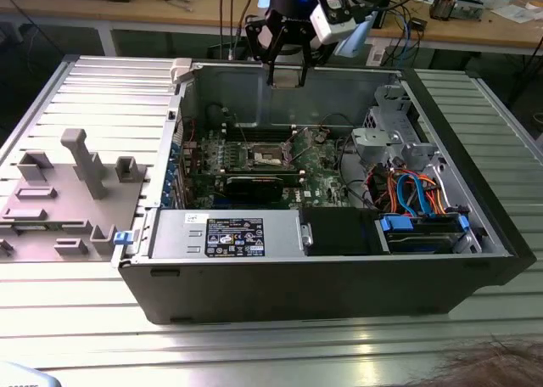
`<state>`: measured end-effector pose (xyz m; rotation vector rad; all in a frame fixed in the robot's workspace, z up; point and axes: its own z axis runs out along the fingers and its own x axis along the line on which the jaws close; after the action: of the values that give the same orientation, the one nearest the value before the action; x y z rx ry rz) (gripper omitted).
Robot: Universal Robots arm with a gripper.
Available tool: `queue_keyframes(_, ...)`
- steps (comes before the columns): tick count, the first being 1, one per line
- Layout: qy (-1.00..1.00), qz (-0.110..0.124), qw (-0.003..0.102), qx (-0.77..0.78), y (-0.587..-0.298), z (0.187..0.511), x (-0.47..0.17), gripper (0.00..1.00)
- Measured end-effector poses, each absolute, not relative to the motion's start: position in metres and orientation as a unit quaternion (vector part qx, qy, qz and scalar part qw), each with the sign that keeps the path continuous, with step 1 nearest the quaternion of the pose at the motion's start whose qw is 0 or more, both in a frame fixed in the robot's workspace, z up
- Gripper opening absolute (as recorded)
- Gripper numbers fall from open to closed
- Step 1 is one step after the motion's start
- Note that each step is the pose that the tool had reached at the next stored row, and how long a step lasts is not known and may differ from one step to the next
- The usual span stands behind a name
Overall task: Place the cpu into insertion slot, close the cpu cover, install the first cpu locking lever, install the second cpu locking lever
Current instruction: 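Place the cpu into insertion slot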
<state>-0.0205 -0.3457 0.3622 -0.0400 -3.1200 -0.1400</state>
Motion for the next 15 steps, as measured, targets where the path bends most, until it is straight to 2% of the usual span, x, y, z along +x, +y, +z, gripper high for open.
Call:
queue_keyframes(13, -0.999, -0.045, 0.009, -0.013, -0.346, 0.358, -0.02, 0.54)
queue_keyframes(15, -0.999, -0.045, 0.009, -0.013, -0.346, 0.35, -0.02, 0.54)
